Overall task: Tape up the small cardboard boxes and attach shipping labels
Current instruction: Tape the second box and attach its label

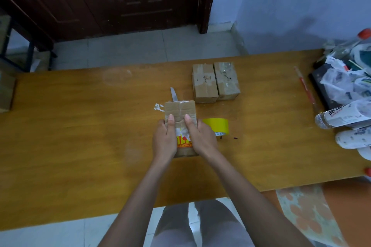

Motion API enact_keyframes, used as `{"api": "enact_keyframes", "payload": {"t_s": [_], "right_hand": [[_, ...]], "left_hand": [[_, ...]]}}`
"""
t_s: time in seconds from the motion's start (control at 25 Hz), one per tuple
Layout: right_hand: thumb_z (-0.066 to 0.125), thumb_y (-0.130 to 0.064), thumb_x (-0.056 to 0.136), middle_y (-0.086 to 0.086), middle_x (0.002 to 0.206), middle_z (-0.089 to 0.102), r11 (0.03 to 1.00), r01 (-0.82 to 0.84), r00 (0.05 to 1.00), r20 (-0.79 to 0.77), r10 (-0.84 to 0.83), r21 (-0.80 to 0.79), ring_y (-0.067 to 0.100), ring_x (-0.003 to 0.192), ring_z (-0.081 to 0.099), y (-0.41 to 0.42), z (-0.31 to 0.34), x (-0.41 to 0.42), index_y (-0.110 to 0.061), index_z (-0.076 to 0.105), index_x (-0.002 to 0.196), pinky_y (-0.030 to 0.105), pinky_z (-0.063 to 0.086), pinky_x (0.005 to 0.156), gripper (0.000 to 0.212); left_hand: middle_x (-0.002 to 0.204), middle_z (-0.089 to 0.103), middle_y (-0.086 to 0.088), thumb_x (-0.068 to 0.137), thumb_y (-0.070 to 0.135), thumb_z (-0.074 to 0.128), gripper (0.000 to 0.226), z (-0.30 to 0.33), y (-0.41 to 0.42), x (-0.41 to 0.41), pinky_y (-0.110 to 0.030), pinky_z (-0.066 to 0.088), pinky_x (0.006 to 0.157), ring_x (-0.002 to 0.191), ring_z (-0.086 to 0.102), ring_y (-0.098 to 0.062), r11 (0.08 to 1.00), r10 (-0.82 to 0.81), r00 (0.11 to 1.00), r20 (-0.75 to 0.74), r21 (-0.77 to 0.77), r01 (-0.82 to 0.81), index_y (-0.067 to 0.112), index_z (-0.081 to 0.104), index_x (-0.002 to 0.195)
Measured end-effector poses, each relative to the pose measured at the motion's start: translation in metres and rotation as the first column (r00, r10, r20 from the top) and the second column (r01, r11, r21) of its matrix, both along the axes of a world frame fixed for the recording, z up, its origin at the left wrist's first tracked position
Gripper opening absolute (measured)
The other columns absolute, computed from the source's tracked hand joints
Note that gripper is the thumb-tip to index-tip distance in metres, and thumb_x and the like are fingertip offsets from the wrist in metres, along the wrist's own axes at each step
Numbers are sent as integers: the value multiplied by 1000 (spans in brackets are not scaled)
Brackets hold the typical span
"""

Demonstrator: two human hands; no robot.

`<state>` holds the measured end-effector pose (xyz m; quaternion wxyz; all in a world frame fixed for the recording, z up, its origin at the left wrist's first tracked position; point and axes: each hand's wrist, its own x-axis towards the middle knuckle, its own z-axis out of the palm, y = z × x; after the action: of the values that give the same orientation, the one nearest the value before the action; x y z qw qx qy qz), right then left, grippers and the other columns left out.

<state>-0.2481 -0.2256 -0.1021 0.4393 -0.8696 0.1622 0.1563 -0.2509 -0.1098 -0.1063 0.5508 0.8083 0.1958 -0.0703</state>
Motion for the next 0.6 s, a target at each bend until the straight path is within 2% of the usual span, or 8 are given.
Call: {"api": "enact_keyframes", "payload": {"t_s": [0.08,0.2,0.28,0.32,0.48,0.6], "right_hand": [[26,-68,94,-1,93,67,1000,-13,1000,-19,13,24,18,88,61,-4,1,0,-17,64,100,37,48,79,64],[33,-77,84,-3,94,71,989,-3,999,-50,11,149,15,88,65,-7,9,1,-22,68,102,39,53,83,68],[37,-87,70,-7,87,71,986,31,998,-54,-22,163,10,83,66,-5,14,2,-25,71,95,37,54,78,74],[38,-87,70,-8,83,71,989,52,998,-47,-46,135,8,79,65,-4,15,2,-26,71,91,34,54,74,72],[28,-69,93,-3,78,68,998,36,999,22,-35,-53,16,75,62,-1,14,-2,-18,69,82,34,49,69,66],[19,-61,98,1,78,65,994,27,1000,18,-25,-109,22,76,59,-3,8,-5,-13,67,79,34,43,66,70]], "left_hand": [[101,68,-6,103,49,30,50,1,1,2,-37,52,81,93,66,-20,997,-15,999,-52,-80,11,10,61,109],[98,66,-1,98,46,47,38,4,1,4,-33,51,68,90,66,-17,977,19,993,-118,-207,-43,11,55,112],[95,64,5,93,50,55,32,8,-1,5,-26,47,61,84,65,-10,984,41,991,-126,-168,-62,20,51,103],[94,65,6,92,53,55,32,9,-2,6,-26,47,61,83,65,-9,987,48,991,-129,-146,-67,22,50,99],[93,66,3,95,59,42,46,10,-6,-1,-39,53,75,85,65,-15,998,58,995,-83,-23,-60,15,55,101],[97,67,-3,96,63,32,57,7,-10,-7,-43,51,82,90,63,-23,997,64,992,-110,42,-60,13,58,103]]}}
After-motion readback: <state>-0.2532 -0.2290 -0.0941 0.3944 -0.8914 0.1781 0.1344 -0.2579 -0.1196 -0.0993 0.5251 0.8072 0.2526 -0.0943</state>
